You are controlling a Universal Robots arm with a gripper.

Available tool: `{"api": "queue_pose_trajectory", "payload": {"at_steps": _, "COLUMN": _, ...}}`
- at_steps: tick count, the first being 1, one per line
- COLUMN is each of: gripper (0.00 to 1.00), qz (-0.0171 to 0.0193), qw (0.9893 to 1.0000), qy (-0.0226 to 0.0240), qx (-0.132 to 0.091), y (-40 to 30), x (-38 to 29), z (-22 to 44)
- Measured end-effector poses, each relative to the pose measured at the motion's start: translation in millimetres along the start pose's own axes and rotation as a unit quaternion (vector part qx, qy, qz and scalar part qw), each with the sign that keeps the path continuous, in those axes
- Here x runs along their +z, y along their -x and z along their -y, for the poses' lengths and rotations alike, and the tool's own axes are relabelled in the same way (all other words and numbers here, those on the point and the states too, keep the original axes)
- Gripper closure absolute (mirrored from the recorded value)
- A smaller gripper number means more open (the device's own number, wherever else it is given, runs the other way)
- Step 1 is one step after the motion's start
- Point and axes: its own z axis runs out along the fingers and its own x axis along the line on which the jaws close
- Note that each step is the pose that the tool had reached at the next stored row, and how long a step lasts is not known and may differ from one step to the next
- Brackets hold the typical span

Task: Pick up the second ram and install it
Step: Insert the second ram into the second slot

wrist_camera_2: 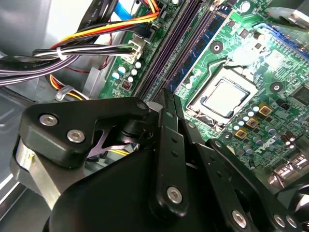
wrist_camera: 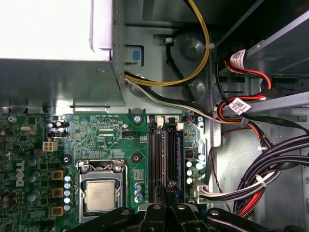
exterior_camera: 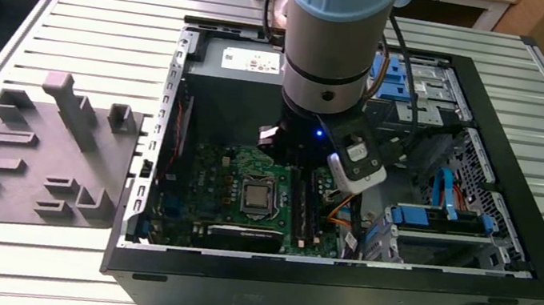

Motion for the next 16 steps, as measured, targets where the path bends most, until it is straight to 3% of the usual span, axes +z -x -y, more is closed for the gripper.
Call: {"api": "queue_pose_trajectory", "payload": {"at_steps": 16, "gripper": 0.88, "qz": 0.0000, "qw": 1.0000, "qy": 0.0001, "qx": 0.000, "y": -1.0, "x": 2.9, "z": 0.2}}
